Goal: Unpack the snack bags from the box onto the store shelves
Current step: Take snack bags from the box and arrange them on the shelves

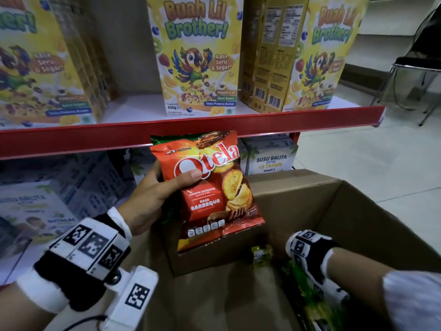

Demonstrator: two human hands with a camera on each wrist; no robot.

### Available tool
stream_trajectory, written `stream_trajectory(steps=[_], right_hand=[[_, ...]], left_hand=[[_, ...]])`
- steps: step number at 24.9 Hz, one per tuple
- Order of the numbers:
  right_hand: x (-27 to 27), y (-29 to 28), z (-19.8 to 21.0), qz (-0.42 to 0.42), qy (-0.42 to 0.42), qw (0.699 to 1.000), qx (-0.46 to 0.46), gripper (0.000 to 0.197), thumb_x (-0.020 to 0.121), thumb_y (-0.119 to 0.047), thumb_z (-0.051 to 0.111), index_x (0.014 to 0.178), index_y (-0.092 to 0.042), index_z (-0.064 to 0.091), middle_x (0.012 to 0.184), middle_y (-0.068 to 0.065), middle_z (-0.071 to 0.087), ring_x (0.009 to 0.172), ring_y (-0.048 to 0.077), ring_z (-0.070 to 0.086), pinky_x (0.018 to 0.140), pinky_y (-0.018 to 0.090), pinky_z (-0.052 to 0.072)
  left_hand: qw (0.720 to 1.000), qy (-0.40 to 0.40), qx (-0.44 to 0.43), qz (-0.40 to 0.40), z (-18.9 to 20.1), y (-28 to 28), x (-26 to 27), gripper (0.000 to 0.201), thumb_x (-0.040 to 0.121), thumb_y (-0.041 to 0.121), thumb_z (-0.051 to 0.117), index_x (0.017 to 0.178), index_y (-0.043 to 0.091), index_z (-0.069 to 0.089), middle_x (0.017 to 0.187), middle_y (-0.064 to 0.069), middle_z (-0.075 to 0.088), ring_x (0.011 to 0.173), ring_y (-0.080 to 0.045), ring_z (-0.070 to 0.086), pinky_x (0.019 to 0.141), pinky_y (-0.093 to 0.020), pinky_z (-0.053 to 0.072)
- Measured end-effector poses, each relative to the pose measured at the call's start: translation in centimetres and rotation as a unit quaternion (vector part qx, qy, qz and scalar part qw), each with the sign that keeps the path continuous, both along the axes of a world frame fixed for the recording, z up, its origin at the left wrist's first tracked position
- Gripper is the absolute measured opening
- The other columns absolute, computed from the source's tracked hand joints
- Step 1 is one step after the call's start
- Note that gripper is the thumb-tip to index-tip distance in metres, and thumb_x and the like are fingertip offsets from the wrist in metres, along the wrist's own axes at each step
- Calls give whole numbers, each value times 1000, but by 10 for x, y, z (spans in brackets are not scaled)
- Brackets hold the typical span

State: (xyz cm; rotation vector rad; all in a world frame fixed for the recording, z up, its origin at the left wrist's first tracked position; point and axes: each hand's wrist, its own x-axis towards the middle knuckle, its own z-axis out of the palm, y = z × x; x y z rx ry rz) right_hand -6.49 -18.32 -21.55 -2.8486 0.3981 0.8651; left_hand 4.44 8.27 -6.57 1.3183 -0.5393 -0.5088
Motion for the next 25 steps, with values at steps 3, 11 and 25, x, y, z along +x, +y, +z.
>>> stream_trajectory(steps=[3,11,25], right_hand=[[4,-3,-29,45,35,998,-24,52,93,-21,57,140,-9,40,143,14,45,129,29,46,107,37,36],[7,2,-26,49,5,992,-113,33,98,-16,45,124,-3,58,129,15,58,118,29,56,95,35,43],[-58,15,221,-56,-569,757,316,14,80,-27,66,82,-13,65,78,6,65,70,13,62,65,26,49]], left_hand=[[1000,5,6,5,-5,5,5,108,27,54,91,123,22,55,110,-2,72,96,-22,71,69,-27,58],[1000,5,19,1,-8,12,8,105,26,55,91,120,24,56,109,-1,72,95,-21,71,67,-27,58],[999,30,-20,15,1,1,-6,75,57,28,83,125,23,53,107,1,73,94,-18,71,66,-25,58]])
